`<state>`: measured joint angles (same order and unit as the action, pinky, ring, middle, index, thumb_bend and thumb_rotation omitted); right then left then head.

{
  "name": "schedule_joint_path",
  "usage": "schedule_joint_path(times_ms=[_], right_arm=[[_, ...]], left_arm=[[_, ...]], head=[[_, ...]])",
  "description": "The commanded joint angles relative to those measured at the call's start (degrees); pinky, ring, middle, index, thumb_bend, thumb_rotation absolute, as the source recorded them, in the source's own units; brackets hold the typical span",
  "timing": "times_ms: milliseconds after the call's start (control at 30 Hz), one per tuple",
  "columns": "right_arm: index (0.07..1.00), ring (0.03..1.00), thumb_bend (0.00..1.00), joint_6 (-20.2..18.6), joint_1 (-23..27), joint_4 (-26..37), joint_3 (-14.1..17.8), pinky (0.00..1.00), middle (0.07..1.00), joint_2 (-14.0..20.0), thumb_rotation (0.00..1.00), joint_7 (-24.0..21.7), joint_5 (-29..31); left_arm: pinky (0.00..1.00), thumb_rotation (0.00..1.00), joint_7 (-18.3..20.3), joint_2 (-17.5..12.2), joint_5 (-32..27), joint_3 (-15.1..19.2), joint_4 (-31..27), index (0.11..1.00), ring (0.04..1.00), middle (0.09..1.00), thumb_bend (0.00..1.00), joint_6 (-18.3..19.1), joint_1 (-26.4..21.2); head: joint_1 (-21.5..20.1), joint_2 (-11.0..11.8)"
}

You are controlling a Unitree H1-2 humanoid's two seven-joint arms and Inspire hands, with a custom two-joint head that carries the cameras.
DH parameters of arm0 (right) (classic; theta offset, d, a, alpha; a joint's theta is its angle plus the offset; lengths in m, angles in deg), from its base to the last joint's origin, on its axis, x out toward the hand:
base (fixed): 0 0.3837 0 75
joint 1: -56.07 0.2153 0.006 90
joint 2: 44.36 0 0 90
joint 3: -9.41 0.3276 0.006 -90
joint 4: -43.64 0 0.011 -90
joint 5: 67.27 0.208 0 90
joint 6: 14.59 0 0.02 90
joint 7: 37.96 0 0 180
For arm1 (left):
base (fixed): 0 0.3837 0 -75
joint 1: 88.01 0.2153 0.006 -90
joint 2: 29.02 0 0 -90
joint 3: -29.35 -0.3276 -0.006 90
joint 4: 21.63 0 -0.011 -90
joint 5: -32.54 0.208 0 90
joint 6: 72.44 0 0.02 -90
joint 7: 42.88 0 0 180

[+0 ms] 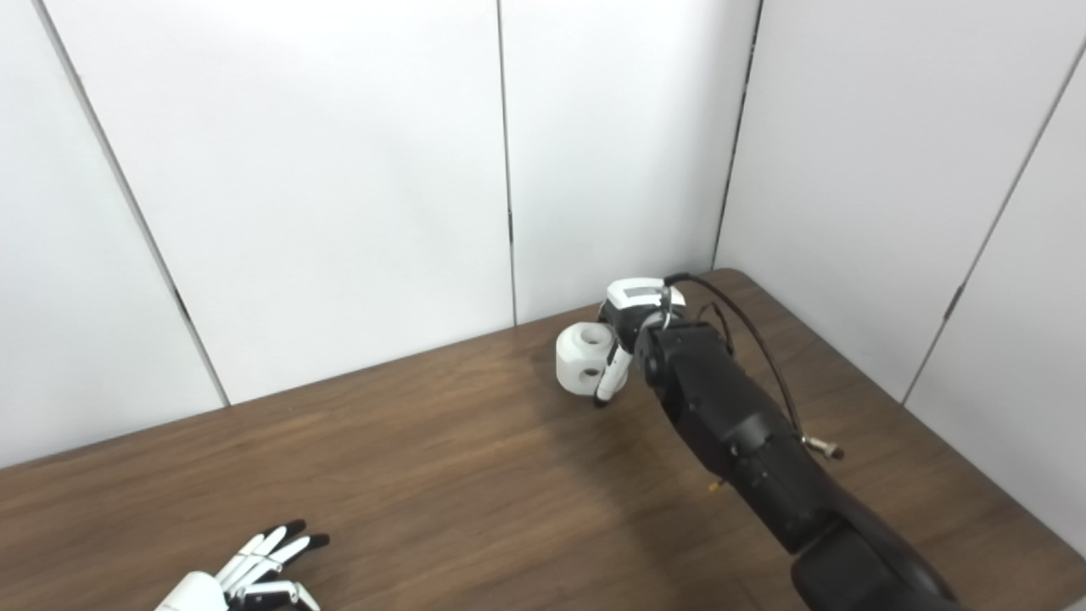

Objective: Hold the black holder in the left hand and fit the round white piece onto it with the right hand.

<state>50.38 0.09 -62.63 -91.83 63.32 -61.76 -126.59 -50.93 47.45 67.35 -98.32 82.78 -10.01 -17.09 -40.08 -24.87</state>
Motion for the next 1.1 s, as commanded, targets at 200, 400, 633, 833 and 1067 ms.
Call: schedule_joint_path(times_ms=[200, 400, 633, 833, 1067], right_arm=[[0.481, 0.837, 0.53, 4.1, -0.5, 1.1, 0.1, 0.88, 0.768, 1.2, 0.14, 13.8, 1.9], [0.481, 0.819, 0.53, 4.1, -1.0, 1.3, -0.2, 0.87, 0.75, 1.4, 0.14, 15.7, 2.7], [0.481, 0.784, 0.53, 3.6, -2.1, 2.0, 1.5, 0.84, 0.723, 0.8, 0.14, 20.0, 5.4], [0.481, 0.771, 0.52, 4.0, -2.8, 2.6, 1.5, 0.82, 0.714, 1.3, 0.14, 21.5, 6.8], [0.481, 0.791, 0.53, 2.5, -3.2, 7.7, 3.0, 0.8, 0.726, 1.0, 0.14, 17.7, 11.3]], left_arm=[[0.91, 0.06, 5.1, -3.0, 3.9, -2.6, 1.1, 0.488, 0.974, 0.919, 0.52, 0.7, 3.6], [0.91, 0.06, 5.8, -2.8, 3.9, -2.2, 0.8, 0.488, 0.975, 0.921, 0.52, 0.7, 3.7], [0.85, 0.06, 5.4, -2.4, 4.4, -2.2, 1.0, 0.488, 0.952, 0.911, 0.52, 0.7, 3.8], [0.85, 0.06, 6.4, -2.2, 5.3, -1.6, 0.3, 0.488, 0.951, 0.914, 0.52, 1.0, 4.1], [0.81, 0.06, 9.2, -1.4, 4.2, -0.3, -1.9, 0.488, 0.933, 0.906, 0.52, 2.6, 5.1]], head=[[0.5, -0.7], [1.4, -1.2], [2.7, -1.9], [3.8, -2.6], [8.8, -4.3]])
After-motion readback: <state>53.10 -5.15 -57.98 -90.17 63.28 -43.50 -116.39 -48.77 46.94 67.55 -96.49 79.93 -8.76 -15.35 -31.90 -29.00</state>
